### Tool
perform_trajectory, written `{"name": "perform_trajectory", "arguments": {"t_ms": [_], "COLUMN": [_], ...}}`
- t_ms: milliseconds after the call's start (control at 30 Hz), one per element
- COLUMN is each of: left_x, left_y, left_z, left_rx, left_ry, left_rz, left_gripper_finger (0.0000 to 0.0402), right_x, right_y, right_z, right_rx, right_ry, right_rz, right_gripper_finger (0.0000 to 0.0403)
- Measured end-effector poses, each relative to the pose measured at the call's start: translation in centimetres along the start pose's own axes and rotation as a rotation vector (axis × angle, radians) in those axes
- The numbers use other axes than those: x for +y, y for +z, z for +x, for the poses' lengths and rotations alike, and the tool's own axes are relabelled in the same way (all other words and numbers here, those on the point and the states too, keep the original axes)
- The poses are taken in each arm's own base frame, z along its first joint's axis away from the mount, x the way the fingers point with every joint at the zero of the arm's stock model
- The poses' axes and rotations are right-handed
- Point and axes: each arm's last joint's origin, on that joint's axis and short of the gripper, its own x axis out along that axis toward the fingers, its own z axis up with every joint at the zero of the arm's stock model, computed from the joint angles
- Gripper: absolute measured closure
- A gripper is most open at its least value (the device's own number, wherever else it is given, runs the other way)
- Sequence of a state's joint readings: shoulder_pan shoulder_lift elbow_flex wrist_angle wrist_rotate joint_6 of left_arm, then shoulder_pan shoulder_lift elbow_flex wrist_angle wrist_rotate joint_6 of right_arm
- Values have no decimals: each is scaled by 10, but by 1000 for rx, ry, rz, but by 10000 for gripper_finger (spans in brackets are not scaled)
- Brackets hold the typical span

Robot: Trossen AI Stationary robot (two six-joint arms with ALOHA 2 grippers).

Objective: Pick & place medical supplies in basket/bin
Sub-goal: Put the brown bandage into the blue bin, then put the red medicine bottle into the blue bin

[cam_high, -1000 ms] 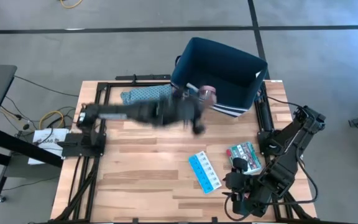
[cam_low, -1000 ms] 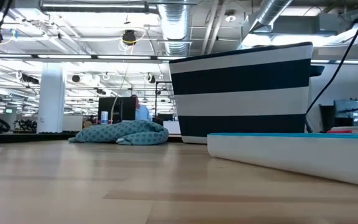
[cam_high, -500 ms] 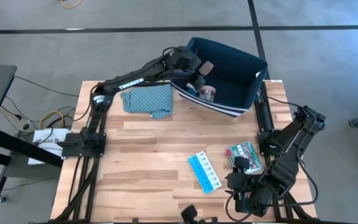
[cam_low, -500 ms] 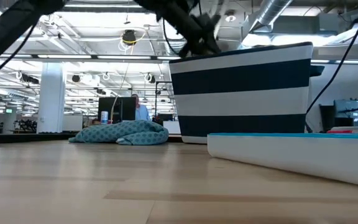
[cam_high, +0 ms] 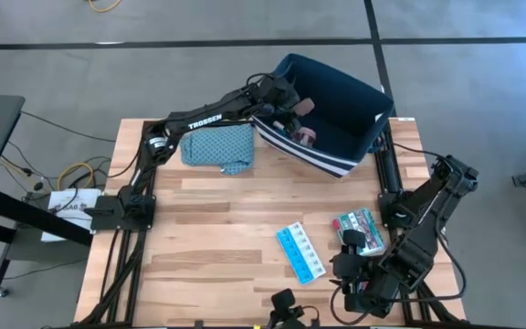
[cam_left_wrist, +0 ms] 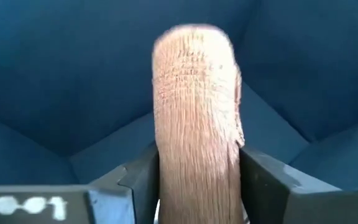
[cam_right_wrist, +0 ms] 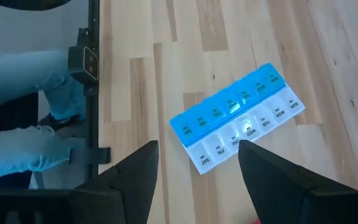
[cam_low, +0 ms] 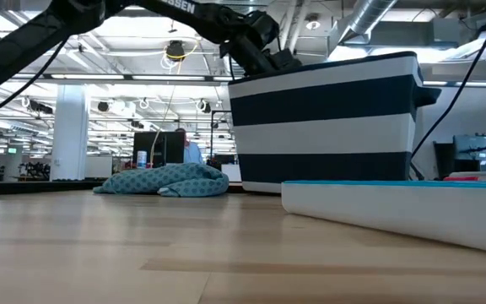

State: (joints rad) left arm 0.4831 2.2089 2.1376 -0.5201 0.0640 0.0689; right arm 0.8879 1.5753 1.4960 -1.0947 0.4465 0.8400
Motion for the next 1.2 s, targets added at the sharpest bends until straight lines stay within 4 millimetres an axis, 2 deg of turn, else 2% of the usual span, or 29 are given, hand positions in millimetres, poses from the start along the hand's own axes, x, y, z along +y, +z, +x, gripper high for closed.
{"name": "perform_trajectory", "arguments": {"t_ms": [167, 400, 500, 567, 633, 733, 833, 1067, 1200], "left_x": [-3, -14, -24, -30, -38, -50, -62, -94, -117], "left_y": [10, 42, 58, 62, 67, 71, 66, 58, 54], "left_z": [-7, -37, -56, -68, -77, -85, -83, -84, -87], "left_rx": [-47, -105, -177, -184, -213, -227, -178, -100, -72], "left_ry": [0, -19, -34, -53, -69, -97, -119, -187, -343], "left_rz": [-16, -4, -1, -6, -22, -25, -12, 24, 54], "left_gripper_finger": [211, 209, 209, 209, 209, 209, 209, 209, 209], "right_x": [0, -8, -12, -11, -10, -9, -14, -24, -16], "right_y": [0, 8, 12, 11, 9, 6, 3, -25, -35], "right_z": [0, 5, 8, 8, 8, 7, 8, -5, -11], "right_rx": [2, 3, 42, 82, 136, 220, 319, 593, 604], "right_ry": [1, -19, 5, 33, 66, 113, 88, -206, -258], "right_rz": [39, -15, 97, 202, 232, 275, 421, 794, 915], "right_gripper_finger": [188, 188, 188, 188, 188, 188, 188, 188, 188]}}
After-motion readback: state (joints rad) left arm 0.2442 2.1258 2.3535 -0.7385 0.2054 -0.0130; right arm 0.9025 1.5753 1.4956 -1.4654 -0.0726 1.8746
